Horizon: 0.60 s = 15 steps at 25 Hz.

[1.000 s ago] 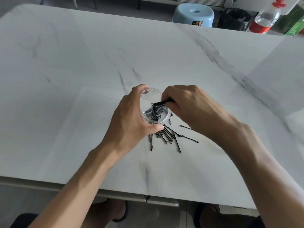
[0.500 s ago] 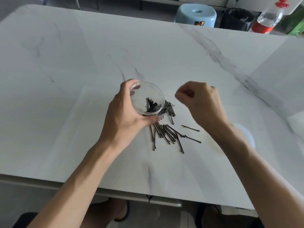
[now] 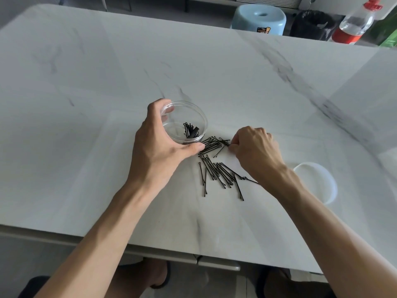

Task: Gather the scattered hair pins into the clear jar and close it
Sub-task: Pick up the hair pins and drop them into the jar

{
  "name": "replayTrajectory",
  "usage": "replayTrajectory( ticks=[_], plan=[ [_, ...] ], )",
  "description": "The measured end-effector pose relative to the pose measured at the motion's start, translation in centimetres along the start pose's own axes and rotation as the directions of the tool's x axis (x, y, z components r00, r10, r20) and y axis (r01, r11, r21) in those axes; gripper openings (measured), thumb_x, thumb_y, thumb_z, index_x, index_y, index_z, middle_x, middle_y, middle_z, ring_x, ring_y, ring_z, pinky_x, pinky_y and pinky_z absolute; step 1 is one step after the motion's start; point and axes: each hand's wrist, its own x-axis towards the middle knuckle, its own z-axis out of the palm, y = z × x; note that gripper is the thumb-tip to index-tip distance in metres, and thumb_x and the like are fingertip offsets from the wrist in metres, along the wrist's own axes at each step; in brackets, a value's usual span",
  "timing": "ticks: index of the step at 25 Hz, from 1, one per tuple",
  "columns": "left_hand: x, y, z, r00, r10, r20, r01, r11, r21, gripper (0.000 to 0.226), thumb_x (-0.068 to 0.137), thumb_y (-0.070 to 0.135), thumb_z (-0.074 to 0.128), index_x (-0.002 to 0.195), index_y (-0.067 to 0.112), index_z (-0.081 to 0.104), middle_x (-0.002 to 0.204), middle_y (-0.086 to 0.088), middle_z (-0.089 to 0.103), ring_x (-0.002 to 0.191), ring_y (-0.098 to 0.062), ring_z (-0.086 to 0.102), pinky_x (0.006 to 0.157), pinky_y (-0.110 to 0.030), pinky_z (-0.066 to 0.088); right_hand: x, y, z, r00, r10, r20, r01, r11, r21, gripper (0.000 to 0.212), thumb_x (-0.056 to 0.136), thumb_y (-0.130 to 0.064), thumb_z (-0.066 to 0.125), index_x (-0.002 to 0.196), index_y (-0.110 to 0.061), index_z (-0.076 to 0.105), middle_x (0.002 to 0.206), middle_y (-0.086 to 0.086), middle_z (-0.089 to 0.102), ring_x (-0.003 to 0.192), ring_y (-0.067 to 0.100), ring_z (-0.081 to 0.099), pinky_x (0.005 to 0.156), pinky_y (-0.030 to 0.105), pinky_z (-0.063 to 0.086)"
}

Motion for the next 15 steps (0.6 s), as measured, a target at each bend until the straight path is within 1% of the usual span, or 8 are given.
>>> replayTrajectory(
  ticks=[3, 5, 6, 8, 10, 12, 13, 15],
  plan=[
    [0.0, 0.1, 0.1, 1.000, 0.000, 0.007, 0.000, 1.000, 0.000, 0.090, 0.057, 0.033, 0.091, 0.131, 0.026, 0.042, 0.131, 0.013, 0.054, 0.120, -0.006, 0.051, 0.091, -0.009, 0.034, -0.5, 0.1, -0.2, 0.997, -0.058, 0.051, 0.063, 0.992, -0.112, 0.021, 0.077, 0.000, 0.051, 0.060, -0.010, 0.044, 0.061, 0.009, 0.048, 0.060, 0.034, 0.045, 0.047, 0.033, 0.032],
    [-0.1, 0.2, 0.1, 1.000, 0.001, 0.013, -0.001, 1.000, 0.009, 0.090, 0.057, 0.034, 0.091, 0.132, 0.026, 0.041, 0.132, 0.013, 0.054, 0.119, -0.005, 0.050, 0.090, -0.007, 0.034, -0.9, 0.1, -0.3, 0.992, -0.104, 0.070, 0.113, 0.985, -0.130, 0.020, 0.083, 0.001, 0.048, 0.067, -0.008, 0.041, 0.064, 0.007, 0.039, 0.064, 0.033, 0.040, 0.050, 0.032, 0.029],
    [-0.1, 0.2, 0.1, 1.000, 0.001, 0.015, -0.001, 1.000, 0.013, 0.090, 0.057, 0.034, 0.090, 0.132, 0.026, 0.041, 0.132, 0.013, 0.054, 0.119, -0.005, 0.050, 0.089, -0.007, 0.033, -0.9, 0.2, -0.4, 0.991, -0.116, 0.066, 0.123, 0.985, -0.119, 0.016, 0.085, 0.001, 0.046, 0.071, -0.007, 0.042, 0.066, 0.008, 0.041, 0.066, 0.033, 0.041, 0.054, 0.032, 0.032],
    [-0.1, 0.3, 0.2, 1.000, 0.004, 0.018, -0.004, 1.000, 0.019, 0.090, 0.057, 0.034, 0.090, 0.132, 0.026, 0.041, 0.132, 0.014, 0.054, 0.119, -0.005, 0.050, 0.089, -0.008, 0.034, -0.7, 0.7, -0.6, 0.991, -0.125, 0.044, 0.129, 0.986, -0.104, 0.007, 0.086, 0.000, 0.047, 0.081, -0.004, 0.050, 0.072, 0.011, 0.053, 0.067, 0.035, 0.049, 0.056, 0.034, 0.038],
    [-0.1, 0.3, 0.2, 1.000, 0.005, 0.022, -0.005, 1.000, 0.025, 0.091, 0.057, 0.035, 0.090, 0.132, 0.026, 0.041, 0.132, 0.014, 0.054, 0.120, -0.006, 0.051, 0.091, -0.015, 0.036, -0.4, 1.0, -1.0, 0.991, -0.129, 0.035, 0.132, 0.988, -0.076, 0.007, 0.087, -0.002, 0.050, 0.088, -0.004, 0.056, 0.076, 0.013, 0.061, 0.069, 0.037, 0.057, 0.059, 0.039, 0.047],
    [-0.1, 0.4, 0.4, 1.000, 0.001, 0.025, -0.002, 1.000, 0.026, 0.091, 0.056, 0.035, 0.091, 0.132, 0.027, 0.041, 0.132, 0.014, 0.054, 0.120, -0.007, 0.051, 0.093, -0.018, 0.037, -0.2, 1.3, -1.5, 0.992, -0.124, 0.032, 0.125, 0.992, -0.028, 0.008, 0.088, -0.004, 0.052, 0.088, -0.007, 0.059, 0.078, 0.013, 0.063, 0.069, 0.037, 0.060, 0.061, 0.043, 0.054],
    [-0.1, 0.4, 0.4, 1.000, -0.001, 0.025, 0.000, 1.000, 0.025, 0.091, 0.056, 0.035, 0.091, 0.132, 0.027, 0.042, 0.131, 0.014, 0.054, 0.119, -0.006, 0.051, 0.093, -0.018, 0.037, -0.2, 1.3, -1.7, 0.992, -0.122, 0.021, 0.122, 0.992, -0.004, 0.009, 0.089, -0.005, 0.052, 0.088, -0.008, 0.061, 0.078, 0.012, 0.064, 0.068, 0.036, 0.060, 0.061, 0.042, 0.055],
    [-0.1, 0.5, 0.5, 1.000, 0.001, 0.027, -0.002, 1.000, 0.027, 0.091, 0.055, 0.034, 0.091, 0.131, 0.027, 0.042, 0.129, 0.014, 0.054, 0.118, -0.006, 0.052, 0.092, -0.018, 0.037, -0.1, 1.3, -2.1, 0.989, -0.144, -0.042, 0.147, 0.987, 0.071, 0.010, 0.090, -0.005, 0.052, 0.090, -0.007, 0.062, 0.074, 0.008, 0.061, 0.064, 0.030, 0.057, 0.057, 0.035, 0.050]
  ],
)
